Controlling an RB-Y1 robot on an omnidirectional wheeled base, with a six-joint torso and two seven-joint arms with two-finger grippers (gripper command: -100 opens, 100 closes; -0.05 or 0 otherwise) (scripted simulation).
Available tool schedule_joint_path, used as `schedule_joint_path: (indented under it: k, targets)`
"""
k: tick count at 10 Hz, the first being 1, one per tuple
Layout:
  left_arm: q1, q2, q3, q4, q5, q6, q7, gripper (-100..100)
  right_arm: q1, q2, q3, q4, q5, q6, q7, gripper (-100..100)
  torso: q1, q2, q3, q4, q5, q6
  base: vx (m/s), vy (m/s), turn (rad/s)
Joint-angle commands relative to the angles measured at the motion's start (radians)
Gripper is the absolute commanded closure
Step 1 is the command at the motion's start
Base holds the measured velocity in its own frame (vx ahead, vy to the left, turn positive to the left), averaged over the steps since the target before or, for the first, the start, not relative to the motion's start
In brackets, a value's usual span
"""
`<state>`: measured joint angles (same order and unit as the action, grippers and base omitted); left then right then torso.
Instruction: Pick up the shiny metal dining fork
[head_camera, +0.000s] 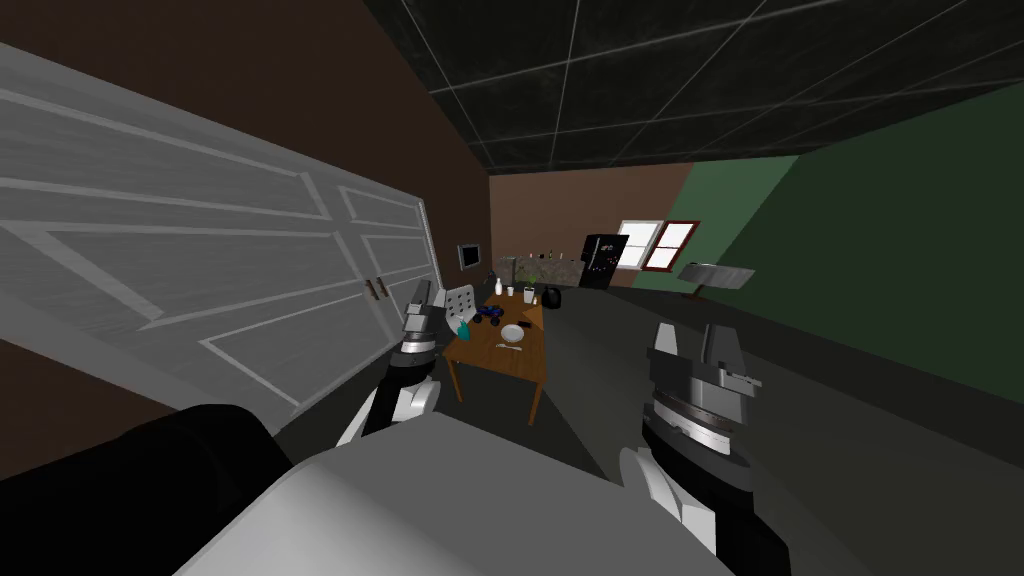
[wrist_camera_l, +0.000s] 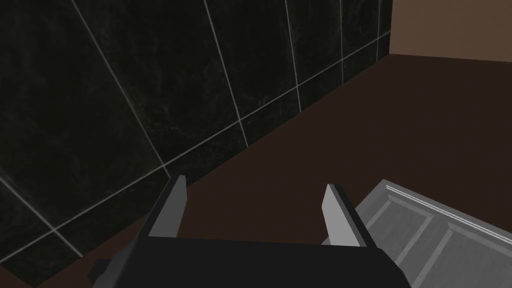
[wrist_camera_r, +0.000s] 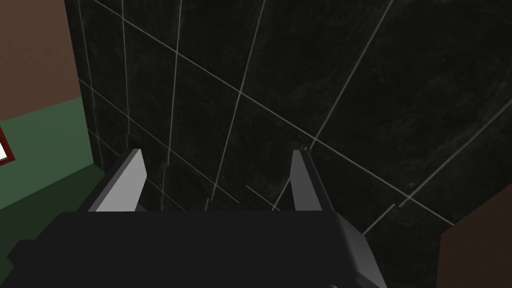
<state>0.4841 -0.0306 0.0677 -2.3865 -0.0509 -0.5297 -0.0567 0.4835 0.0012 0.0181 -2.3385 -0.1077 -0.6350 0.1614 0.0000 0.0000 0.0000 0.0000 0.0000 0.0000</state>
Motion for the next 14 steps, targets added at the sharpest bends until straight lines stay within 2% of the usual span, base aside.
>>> schedule_joint_path:
  k: [1,4,7,8,10,11,13,14]
  targets:
    - [0.001,0.041,0.003,0.006,0.003,0.013,0.004,-100,0.000,0.000,0.000,0.000,0.000,0.000,0.000,0,0.000,0.000,0.000,0.000,0.000,0.000,0.004,-0.001,-0.100]
    - [0.007,0.123,0.017,0.031,0.013,0.065,0.018,-100,0.000,0.000,0.000,0.000,0.000,0.000,0.000,0,0.001,-0.001,0.000,0.000,0.000,0.000,0.012,0.004,-0.187]
    - [0.014,0.184,0.038,0.068,0.027,0.141,0.042,-100,0.000,0.000,0.000,0.000,0.000,0.000,0.000,0,0.001,-0.001,-0.001,0.000,0.000,0.000,0.016,0.008,-0.298]
    - [0.014,0.184,0.038,0.068,0.027,0.150,0.042,-100,0.000,0.000,0.000,0.000,0.000,0.000,0.000,0,0.001,-0.001,-0.001,0.000,0.000,0.000,0.012,0.013,-0.104]
    - [0.020,0.211,0.056,0.096,0.039,0.215,0.061,-100,0.000,0.000,0.000,0.000,0.000,0.000,0.000,0,0.000,-0.001,-0.001,0.000,0.000,0.000,0.015,0.002,-0.282]
    - [0.020,0.211,0.056,0.096,0.039,0.220,0.061,-100,0.000,0.000,0.000,0.000,0.000,0.000,0.000,0,0.000,-0.001,-0.001,0.000,0.000,0.000,0.013,0.011,-0.184]
    - [0.027,0.231,0.075,0.126,0.052,0.286,0.082,-100,0.000,0.000,0.000,0.000,0.000,0.000,0.000,0,0.000,-0.001,-0.001,0.000,0.000,0.000,0.016,0.008,-0.346]
    - [0.027,0.231,0.075,0.126,0.052,0.299,0.082,-100,0.000,0.000,0.000,0.000,0.000,0.000,0.000,0,0.001,-0.001,-0.001,0.000,0.000,0.000,0.013,0.012,-0.185]
